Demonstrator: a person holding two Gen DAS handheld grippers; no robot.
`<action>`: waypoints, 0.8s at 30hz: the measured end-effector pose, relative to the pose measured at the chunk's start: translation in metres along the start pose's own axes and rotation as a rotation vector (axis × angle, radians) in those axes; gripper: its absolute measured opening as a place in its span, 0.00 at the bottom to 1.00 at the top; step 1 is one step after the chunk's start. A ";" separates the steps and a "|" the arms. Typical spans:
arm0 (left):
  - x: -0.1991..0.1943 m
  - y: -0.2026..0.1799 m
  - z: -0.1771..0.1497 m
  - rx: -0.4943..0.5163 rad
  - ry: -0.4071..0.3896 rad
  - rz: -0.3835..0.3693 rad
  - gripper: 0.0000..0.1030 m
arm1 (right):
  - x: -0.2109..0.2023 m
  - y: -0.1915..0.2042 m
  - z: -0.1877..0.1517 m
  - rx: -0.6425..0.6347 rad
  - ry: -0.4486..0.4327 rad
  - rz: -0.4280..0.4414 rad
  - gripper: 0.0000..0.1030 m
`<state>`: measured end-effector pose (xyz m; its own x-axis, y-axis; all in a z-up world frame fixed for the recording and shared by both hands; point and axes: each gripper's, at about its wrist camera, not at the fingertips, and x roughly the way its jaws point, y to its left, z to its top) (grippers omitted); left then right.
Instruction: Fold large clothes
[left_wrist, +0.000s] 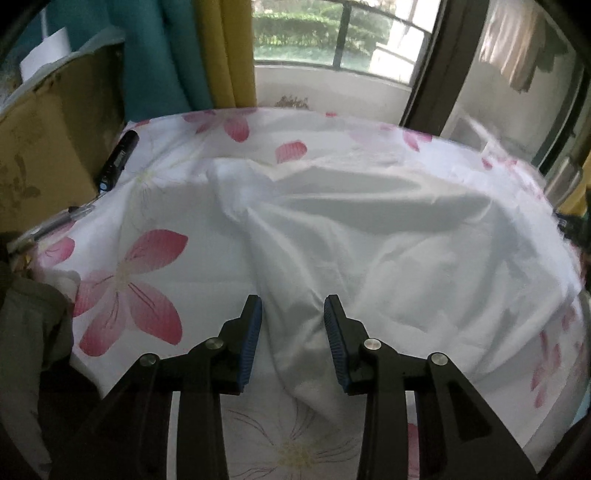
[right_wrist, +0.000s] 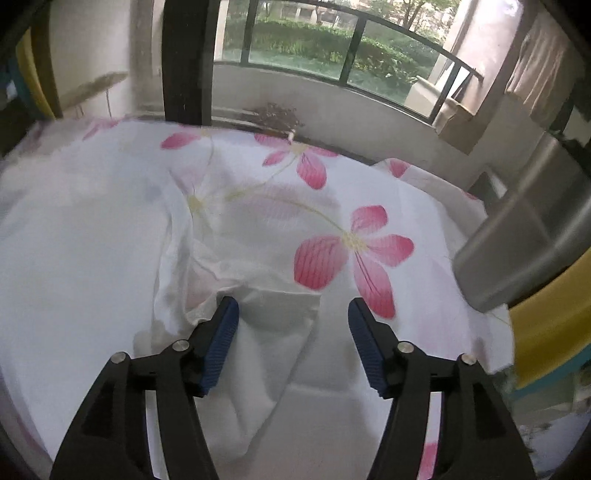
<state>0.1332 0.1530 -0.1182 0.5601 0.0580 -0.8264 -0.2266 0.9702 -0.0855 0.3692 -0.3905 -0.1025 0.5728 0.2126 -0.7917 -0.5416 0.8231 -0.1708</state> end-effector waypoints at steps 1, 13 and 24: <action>0.000 -0.003 -0.001 0.019 -0.008 0.018 0.36 | 0.002 0.000 0.001 -0.001 -0.008 0.017 0.58; 0.001 -0.009 -0.002 0.084 -0.006 0.051 0.34 | -0.017 -0.027 -0.030 0.191 0.013 -0.159 0.00; -0.013 -0.002 0.003 0.047 -0.020 0.054 0.31 | -0.047 -0.034 -0.036 0.288 -0.078 -0.176 0.19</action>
<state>0.1294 0.1507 -0.1057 0.5641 0.1146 -0.8177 -0.2191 0.9756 -0.0145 0.3379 -0.4473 -0.0806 0.6929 0.0846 -0.7160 -0.2408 0.9632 -0.1191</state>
